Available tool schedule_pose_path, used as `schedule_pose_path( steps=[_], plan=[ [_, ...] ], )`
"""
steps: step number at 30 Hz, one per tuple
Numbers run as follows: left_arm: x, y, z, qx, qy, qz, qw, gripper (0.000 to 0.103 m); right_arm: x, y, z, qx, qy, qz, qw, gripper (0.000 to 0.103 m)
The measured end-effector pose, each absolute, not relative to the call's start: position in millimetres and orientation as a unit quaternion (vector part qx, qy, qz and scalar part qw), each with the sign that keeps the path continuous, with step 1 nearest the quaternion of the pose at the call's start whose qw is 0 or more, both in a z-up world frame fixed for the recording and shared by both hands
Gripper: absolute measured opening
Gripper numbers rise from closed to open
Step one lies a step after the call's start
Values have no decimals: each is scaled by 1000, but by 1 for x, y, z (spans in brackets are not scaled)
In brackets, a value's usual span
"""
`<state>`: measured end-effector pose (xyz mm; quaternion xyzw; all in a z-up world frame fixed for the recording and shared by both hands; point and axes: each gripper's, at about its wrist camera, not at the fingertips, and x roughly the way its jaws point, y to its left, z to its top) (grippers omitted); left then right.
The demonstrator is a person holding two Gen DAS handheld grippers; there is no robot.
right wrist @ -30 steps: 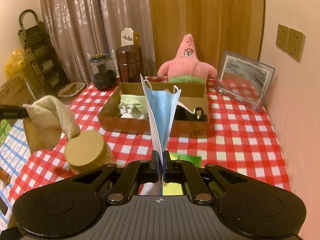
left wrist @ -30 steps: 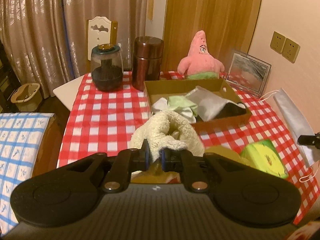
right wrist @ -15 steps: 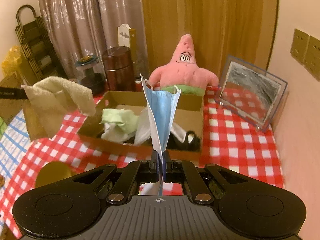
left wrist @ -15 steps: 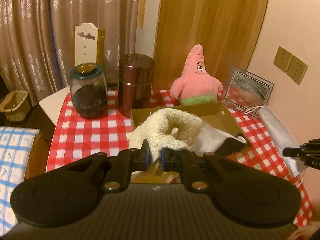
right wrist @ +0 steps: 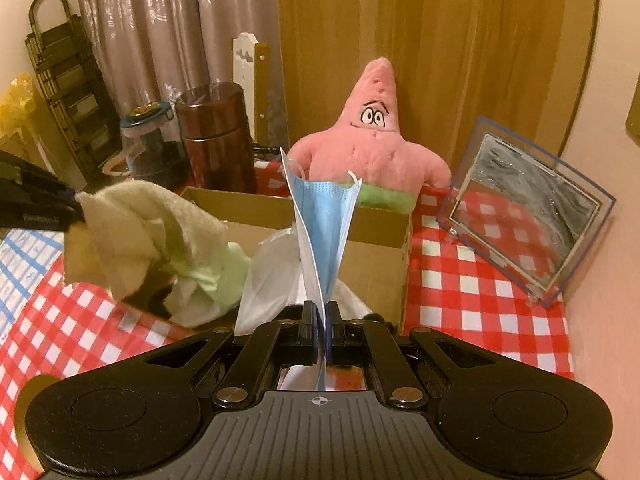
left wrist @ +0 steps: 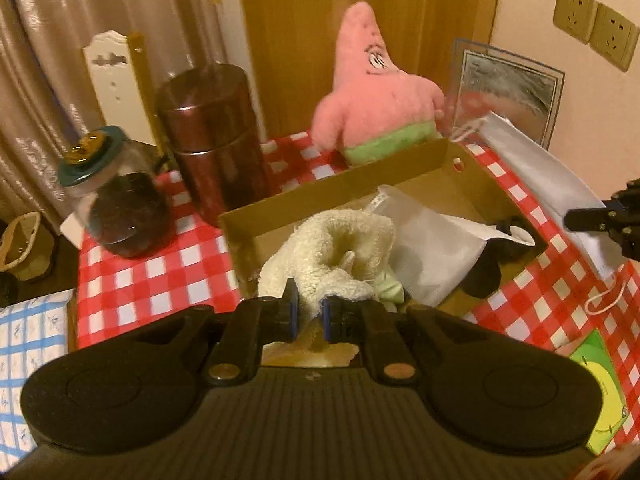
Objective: Organize soft objects
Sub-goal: 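Lift and carry the cream towel and blue face mask over the tray, then lower both tools into the tray and open them to release the items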
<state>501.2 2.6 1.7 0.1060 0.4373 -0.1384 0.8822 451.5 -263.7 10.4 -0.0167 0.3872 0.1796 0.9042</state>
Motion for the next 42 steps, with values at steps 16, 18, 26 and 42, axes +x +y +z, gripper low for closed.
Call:
schedule_pose_path(
  steps=[16,18,26,42],
  plan=[
    [550,23,-52,-84,443,-140,882,10,490,-261,-23,43,399,182,897,4],
    [550,28,-58,-57,447,-123,884,10,493,-261,-26,49,401,184,896,4],
    [550,30,-83,12,471,-102,876,13,511,-243,-37,102,405,209,884,4],
    [521,37,-66,23,438,-122,890,44,543,-200,-75,106,443,194,869,4]
  ],
)
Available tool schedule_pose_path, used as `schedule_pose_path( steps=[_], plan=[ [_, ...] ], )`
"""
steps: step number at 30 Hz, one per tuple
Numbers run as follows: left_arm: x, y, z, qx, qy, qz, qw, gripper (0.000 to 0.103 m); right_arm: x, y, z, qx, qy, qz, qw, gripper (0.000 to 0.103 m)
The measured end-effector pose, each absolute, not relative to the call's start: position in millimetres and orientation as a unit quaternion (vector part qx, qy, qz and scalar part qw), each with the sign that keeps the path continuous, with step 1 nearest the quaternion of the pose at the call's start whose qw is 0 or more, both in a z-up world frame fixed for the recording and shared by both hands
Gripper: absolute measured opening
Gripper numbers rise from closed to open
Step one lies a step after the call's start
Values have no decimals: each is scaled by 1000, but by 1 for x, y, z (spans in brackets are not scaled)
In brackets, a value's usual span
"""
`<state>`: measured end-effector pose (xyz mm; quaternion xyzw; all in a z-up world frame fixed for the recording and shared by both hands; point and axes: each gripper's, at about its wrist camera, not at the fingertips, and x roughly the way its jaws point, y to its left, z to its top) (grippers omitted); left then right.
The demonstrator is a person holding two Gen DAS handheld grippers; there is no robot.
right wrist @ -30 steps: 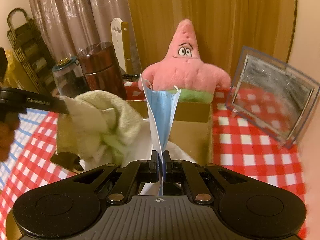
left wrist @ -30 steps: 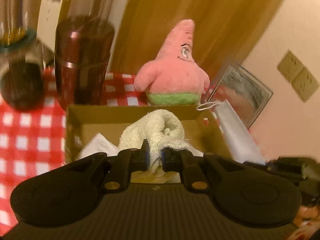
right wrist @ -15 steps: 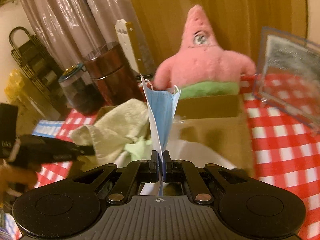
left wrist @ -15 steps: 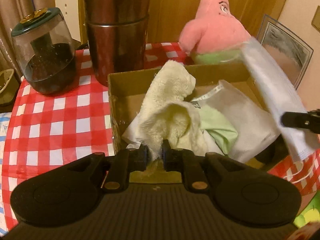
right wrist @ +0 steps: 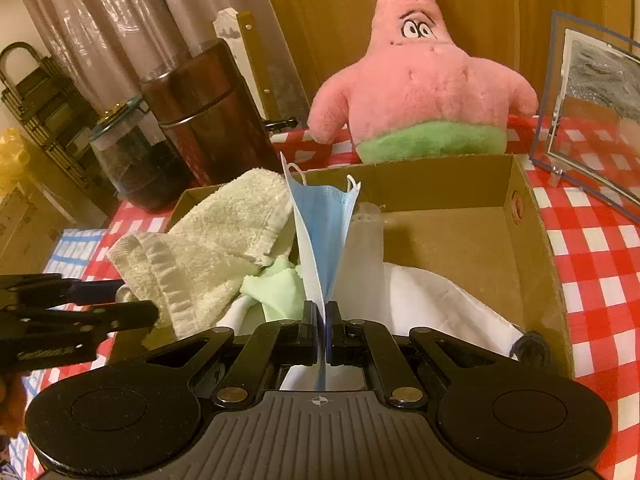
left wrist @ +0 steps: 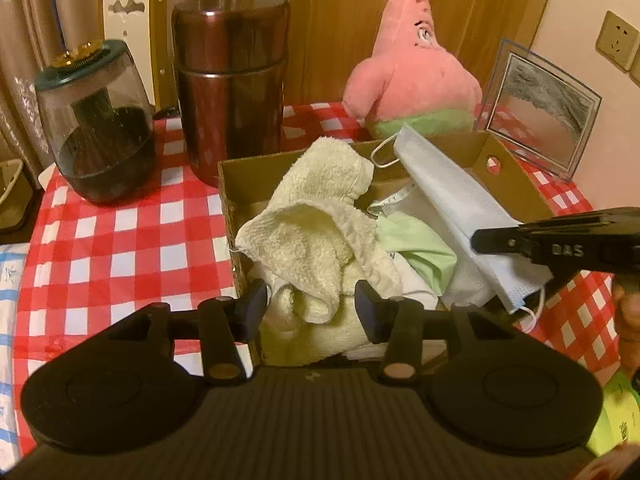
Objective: Organize soft objects
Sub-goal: 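Lower both tools into the tray and open them to release the items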
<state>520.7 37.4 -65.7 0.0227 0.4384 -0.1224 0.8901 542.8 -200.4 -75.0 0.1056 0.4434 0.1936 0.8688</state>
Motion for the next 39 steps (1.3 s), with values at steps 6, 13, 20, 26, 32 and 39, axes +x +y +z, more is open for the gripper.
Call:
schedule_pose_path(
  steps=[6,13,20,26,32,39],
  plan=[
    [514,33,-66,58,434,-125,890,45,549,-188,-84,93,455,193,864,4],
    [513,28,-75,75,438,-133,886,45,554,-173,-98,56,479,194,854,4],
    [512,25,-77,77,438,-133,886,46,553,-174,-107,38,497,192,846,4],
    [511,26,-76,76,439,-131,886,49,551,-172,-106,31,500,191,844,5],
    [507,27,-72,68,438,-128,887,53,545,-180,-91,51,472,203,856,51],
    [501,32,-61,42,437,-124,890,63,534,-195,-67,64,446,200,870,57]
  ],
)
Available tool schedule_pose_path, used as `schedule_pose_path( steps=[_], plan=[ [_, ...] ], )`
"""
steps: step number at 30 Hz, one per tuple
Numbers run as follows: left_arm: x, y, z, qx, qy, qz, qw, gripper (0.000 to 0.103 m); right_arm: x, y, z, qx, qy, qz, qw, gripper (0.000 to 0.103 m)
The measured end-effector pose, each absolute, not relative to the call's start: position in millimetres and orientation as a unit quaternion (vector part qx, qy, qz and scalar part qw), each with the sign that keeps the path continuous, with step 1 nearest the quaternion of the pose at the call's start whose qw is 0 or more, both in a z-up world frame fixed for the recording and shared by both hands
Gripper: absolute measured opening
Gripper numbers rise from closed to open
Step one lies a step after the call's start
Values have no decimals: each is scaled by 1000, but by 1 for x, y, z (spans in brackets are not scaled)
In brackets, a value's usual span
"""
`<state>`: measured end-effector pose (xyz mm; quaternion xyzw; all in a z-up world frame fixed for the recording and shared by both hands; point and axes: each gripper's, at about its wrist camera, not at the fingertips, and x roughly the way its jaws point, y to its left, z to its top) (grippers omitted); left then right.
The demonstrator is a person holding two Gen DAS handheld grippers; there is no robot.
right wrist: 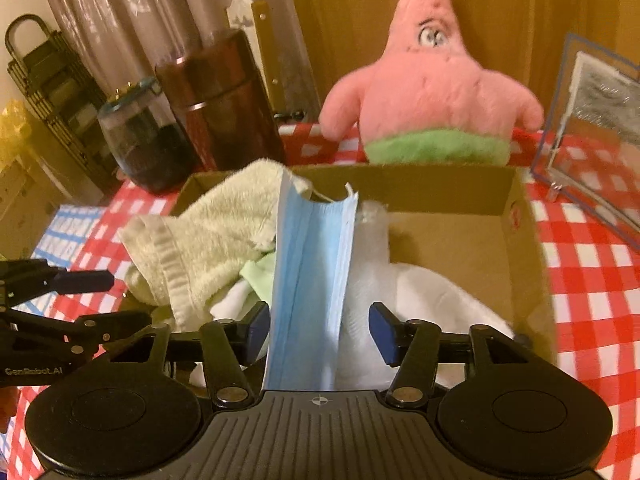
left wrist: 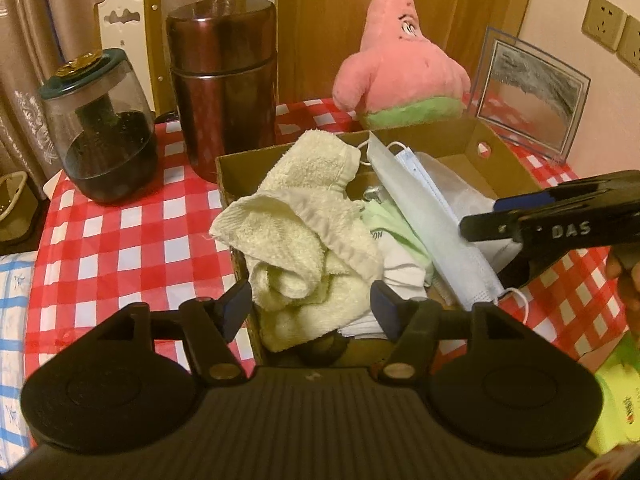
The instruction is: Organize soft objects
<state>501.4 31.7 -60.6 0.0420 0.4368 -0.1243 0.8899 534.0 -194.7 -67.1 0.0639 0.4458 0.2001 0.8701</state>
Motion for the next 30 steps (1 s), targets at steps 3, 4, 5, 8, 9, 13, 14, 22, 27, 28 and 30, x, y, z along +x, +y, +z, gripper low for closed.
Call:
schedule_pose_path(
  steps=[3,4,5,8,9,13,14,22,27,28,30],
  plan=[
    [495,32,-51,39,433,-122,892,66,529,-204,-54,70,437,197,875,61],
    [493,31,-48,40,431,-120,894,67,527,-206,-50,72,436,196,876,61],
    [490,31,-45,40,429,-118,895,71,525,-208,-47,74,435,196,876,62],
    [482,30,-37,40,429,-113,895,76,516,-216,-35,81,436,192,876,63],
    [478,30,-34,41,429,-111,896,79,513,-218,-32,83,438,189,875,64],
    [462,27,-21,45,416,-101,902,88,495,-222,-20,76,440,183,876,70],
    [458,27,-17,47,415,-97,904,89,491,-224,-18,76,442,180,876,72],
    [417,27,11,44,408,-80,908,102,448,-233,4,71,450,172,874,79],
    [389,28,28,52,402,-72,911,103,415,-236,24,67,442,172,878,79],
    [383,28,32,49,400,-72,912,103,409,-236,28,64,442,173,878,79],
    [370,29,40,40,398,-72,914,103,395,-235,36,56,440,173,879,79]
  ],
)
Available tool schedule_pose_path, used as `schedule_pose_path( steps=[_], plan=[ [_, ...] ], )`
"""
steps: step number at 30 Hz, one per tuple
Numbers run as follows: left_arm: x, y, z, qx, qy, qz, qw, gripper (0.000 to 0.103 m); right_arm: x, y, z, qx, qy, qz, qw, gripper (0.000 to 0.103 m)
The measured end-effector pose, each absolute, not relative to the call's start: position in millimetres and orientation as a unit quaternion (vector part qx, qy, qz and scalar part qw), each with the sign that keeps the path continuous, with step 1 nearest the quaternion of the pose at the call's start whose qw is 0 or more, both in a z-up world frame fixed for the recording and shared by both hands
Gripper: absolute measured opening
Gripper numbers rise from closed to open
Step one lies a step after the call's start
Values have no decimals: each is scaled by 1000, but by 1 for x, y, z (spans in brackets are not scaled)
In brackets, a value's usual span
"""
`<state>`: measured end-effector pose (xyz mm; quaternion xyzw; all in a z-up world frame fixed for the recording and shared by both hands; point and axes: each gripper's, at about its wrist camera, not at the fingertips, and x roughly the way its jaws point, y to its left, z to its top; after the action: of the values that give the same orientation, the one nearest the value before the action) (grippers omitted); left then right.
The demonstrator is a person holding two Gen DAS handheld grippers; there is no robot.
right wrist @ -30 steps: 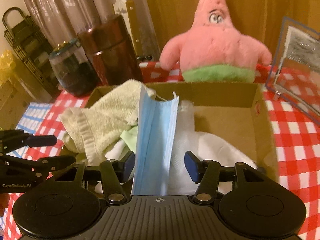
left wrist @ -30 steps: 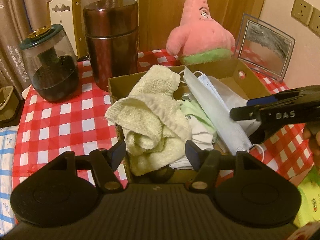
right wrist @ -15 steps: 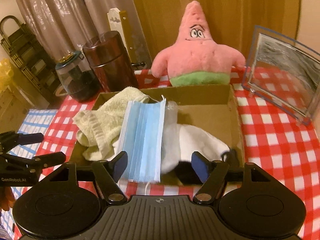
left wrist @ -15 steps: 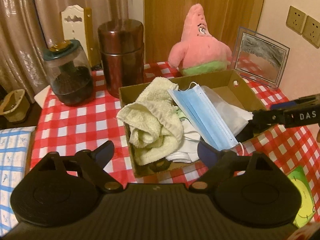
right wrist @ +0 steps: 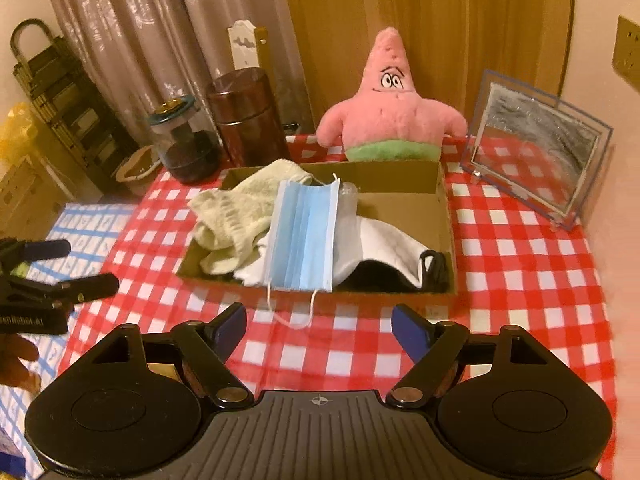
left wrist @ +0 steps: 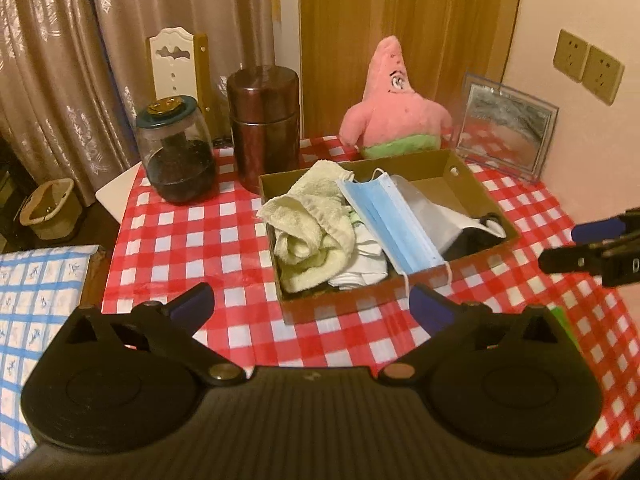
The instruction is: Organize soft objects
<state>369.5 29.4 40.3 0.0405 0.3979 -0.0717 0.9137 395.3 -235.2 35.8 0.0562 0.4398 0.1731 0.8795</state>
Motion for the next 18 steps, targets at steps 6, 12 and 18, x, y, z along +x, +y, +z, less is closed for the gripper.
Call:
schedule_pose_path(
  steps=[6,12,18],
  plan=[
    [325,28,61,16,390,-64,919,103,349,-235,53,40,432,176,884,79],
    [281,21,75,11,385,-56,921,103,302,-236,65,46,425,175,887,79],
    [233,8,80,13,375,-54,925,103,258,-243,78,46,410,172,894,79]
  ],
)
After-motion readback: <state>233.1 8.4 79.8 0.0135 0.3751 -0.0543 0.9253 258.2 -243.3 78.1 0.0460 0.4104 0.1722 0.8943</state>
